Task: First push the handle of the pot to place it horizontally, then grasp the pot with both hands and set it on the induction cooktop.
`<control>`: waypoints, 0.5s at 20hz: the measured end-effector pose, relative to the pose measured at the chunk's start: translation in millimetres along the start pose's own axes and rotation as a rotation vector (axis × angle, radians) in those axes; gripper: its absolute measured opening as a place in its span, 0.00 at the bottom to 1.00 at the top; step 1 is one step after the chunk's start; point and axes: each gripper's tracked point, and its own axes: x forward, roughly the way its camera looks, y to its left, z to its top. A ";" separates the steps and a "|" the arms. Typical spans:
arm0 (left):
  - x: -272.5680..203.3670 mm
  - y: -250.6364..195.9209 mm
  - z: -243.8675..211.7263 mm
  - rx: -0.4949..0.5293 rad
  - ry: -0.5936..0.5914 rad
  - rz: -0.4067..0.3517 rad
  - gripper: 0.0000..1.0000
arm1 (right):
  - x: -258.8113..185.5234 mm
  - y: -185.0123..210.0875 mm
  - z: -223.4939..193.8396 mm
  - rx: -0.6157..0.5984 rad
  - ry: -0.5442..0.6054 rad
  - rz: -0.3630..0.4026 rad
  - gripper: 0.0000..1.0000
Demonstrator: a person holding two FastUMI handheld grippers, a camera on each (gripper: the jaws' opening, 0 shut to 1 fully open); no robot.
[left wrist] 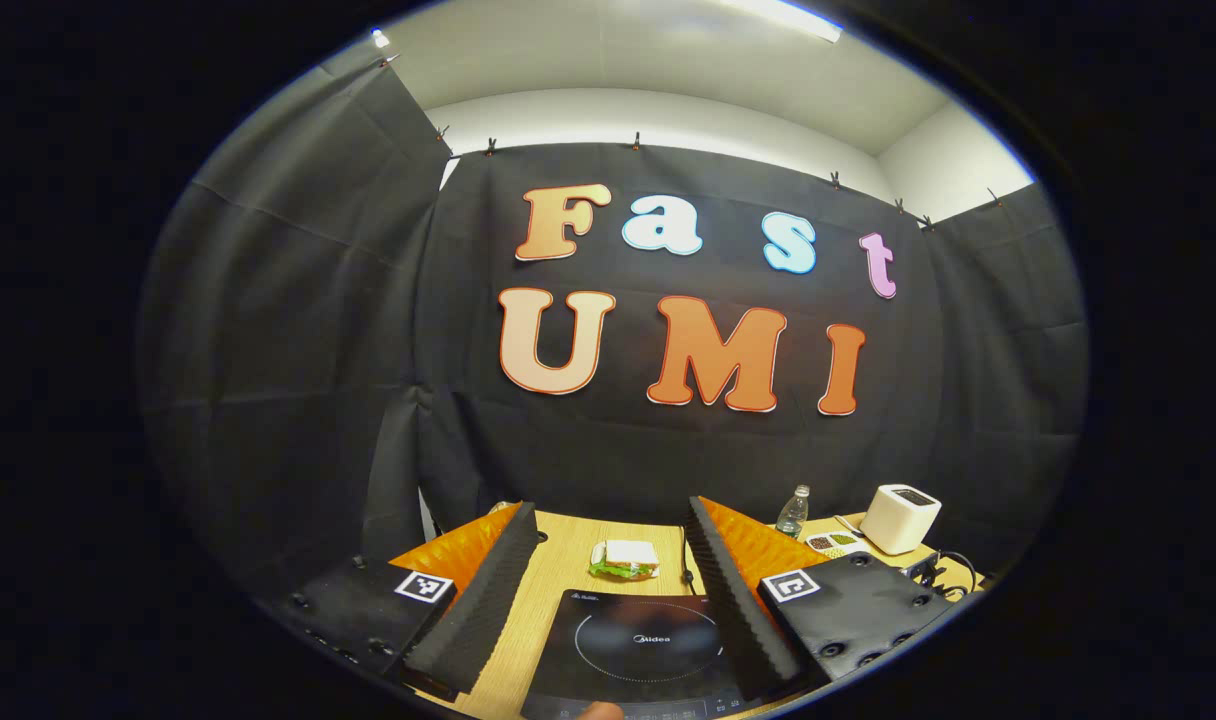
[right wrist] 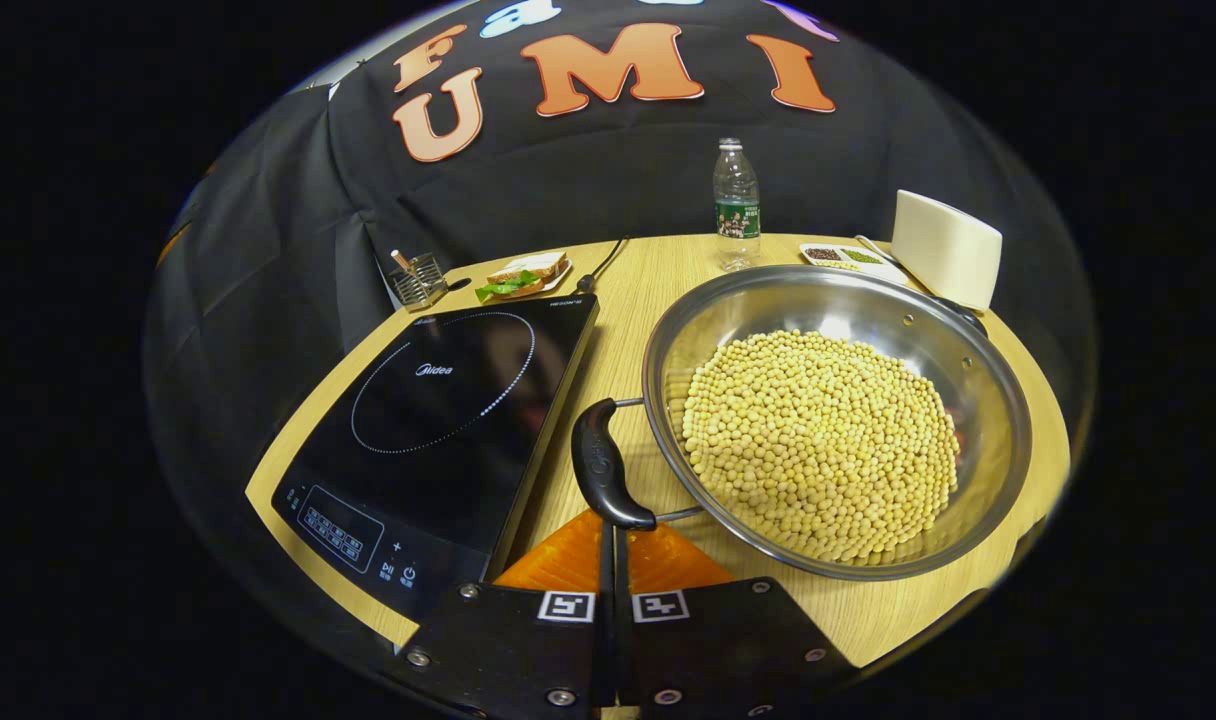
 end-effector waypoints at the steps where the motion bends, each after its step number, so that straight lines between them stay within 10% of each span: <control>1: 1.3 2.7 0.3 -0.001 -0.001 0.002 0.97 | 1.1 2.2 1.8 -0.001 -0.001 0.000 0.00; 10: 8.7 20.6 -6.5 -0.006 0.014 0.041 0.98 | 25.5 14.9 21.8 0.015 -0.012 0.005 0.00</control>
